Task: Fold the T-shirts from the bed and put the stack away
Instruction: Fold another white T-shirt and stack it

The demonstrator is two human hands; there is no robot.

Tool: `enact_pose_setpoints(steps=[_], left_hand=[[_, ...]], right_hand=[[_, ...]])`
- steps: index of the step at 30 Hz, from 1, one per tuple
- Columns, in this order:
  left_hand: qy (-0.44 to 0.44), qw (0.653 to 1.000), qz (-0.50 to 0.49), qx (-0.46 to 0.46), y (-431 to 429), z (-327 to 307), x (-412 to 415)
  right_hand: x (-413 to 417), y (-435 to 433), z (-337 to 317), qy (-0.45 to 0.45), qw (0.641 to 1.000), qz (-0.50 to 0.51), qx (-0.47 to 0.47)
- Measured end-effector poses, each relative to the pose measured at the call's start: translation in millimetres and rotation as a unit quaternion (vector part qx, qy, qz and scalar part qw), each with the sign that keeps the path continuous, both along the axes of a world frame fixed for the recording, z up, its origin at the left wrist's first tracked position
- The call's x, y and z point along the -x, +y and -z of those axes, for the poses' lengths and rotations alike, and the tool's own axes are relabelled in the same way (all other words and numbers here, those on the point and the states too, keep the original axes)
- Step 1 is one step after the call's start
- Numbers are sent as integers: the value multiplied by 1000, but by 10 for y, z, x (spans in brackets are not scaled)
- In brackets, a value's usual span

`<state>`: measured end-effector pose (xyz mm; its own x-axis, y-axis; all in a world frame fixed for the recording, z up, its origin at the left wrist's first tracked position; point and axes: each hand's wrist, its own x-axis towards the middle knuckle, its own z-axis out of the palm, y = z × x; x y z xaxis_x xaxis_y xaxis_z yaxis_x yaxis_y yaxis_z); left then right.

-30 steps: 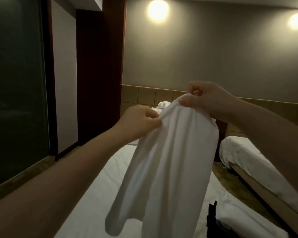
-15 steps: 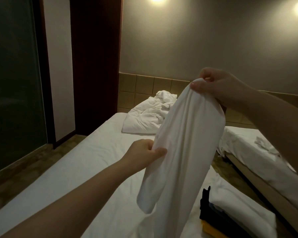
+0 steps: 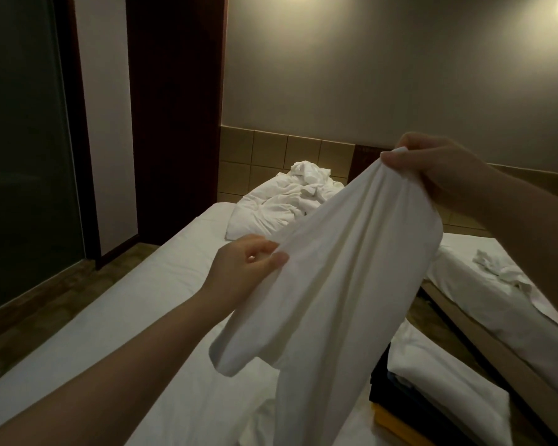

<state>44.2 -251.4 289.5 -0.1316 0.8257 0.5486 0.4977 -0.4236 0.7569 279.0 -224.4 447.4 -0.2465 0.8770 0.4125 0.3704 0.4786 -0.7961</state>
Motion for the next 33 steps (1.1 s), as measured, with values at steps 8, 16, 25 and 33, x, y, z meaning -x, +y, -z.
enact_pose_setpoints(steps=[8,16,25,33], left_hand=[[-13,1000,7,-22,-75,-67,6],[3,995,97,-33,-274,-12,-250],[-26,994,81,-72,-250,69,-357],[-53,990,29,-124,-201,144,-473]], right_hand=[[-13,12,17,42,998,-16,35],[130,-26,42,0,1000,-20,7],[212,-43,85,-17,999,-39,-6],[292,-33,155,-39,999,-38,-5]])
